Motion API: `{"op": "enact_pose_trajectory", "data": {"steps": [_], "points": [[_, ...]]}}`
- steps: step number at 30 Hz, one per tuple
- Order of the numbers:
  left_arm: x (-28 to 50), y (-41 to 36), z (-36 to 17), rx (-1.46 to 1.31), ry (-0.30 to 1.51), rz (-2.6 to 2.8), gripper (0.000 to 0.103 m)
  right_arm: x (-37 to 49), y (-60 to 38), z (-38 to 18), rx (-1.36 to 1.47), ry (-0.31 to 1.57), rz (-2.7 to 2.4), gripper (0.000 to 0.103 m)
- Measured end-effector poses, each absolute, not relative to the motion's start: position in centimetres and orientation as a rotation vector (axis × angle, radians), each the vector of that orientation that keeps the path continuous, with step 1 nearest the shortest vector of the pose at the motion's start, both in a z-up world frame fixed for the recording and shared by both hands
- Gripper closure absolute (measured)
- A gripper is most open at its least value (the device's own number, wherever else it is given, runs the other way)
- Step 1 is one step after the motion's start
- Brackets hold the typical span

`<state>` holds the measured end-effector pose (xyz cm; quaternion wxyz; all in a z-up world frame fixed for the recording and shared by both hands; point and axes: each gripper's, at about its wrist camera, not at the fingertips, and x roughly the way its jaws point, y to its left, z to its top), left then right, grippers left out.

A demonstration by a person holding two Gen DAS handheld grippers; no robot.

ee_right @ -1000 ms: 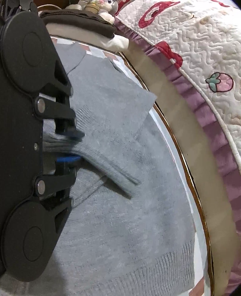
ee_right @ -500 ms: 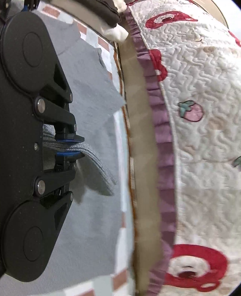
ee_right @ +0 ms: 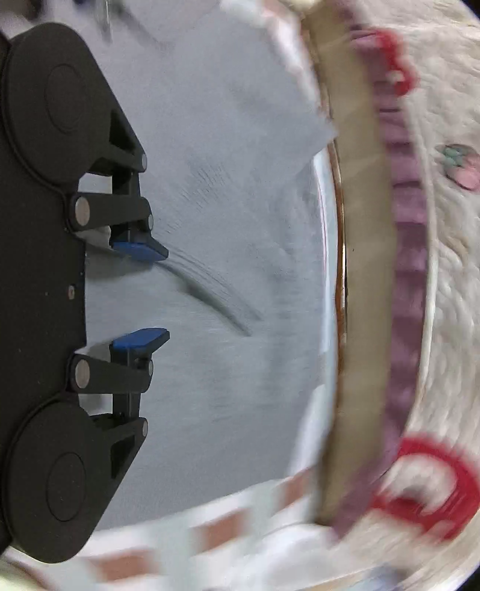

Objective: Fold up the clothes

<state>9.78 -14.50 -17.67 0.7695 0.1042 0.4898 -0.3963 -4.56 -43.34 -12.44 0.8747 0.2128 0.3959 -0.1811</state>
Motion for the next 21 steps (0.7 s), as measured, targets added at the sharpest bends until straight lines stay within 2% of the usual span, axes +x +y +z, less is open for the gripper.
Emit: {"op": "enact_pose_trajectory", "data": {"steps": [1, 4, 7, 10, 15, 19, 21], "points": [[10.7, -13.3, -17.1, 0.174, 1.051, -0.811, 0.042, -6.9, -42.7, -12.1, 0.539, 0.792, -0.252, 0.049], [13.2, -9.5, -16.3, 0.061, 1.055, -0.623, 0.042, -11.3, -40.2, -12.3, 0.677, 0.866, 0.073, 0.049], [14.9, -6.2, -17.2, 0.103, 1.094, -0.370, 0.042, -13.8, -37.9, -13.0, 0.751, 0.942, 0.252, 0.048], [15.7, -2.5, -17.5, 0.070, 1.118, -0.212, 0.042, -14.1, -36.3, -15.7, 0.943, 1.059, 0.418, 0.043], [16.1, 2.4, -16.7, -0.234, 1.154, -0.240, 0.039, -12.2, -33.9, -17.0, 0.808, 1.146, 0.394, 0.043], [15.9, 1.2, -17.7, -0.177, 1.241, -0.320, 0.035, -11.3, -33.2, -16.3, 0.708, 1.126, 0.397, 0.043], [15.9, -0.2, -18.8, -0.152, 1.302, -0.383, 0.030, -11.2, -32.9, -16.3, 0.663, 1.097, 0.411, 0.045]]}}
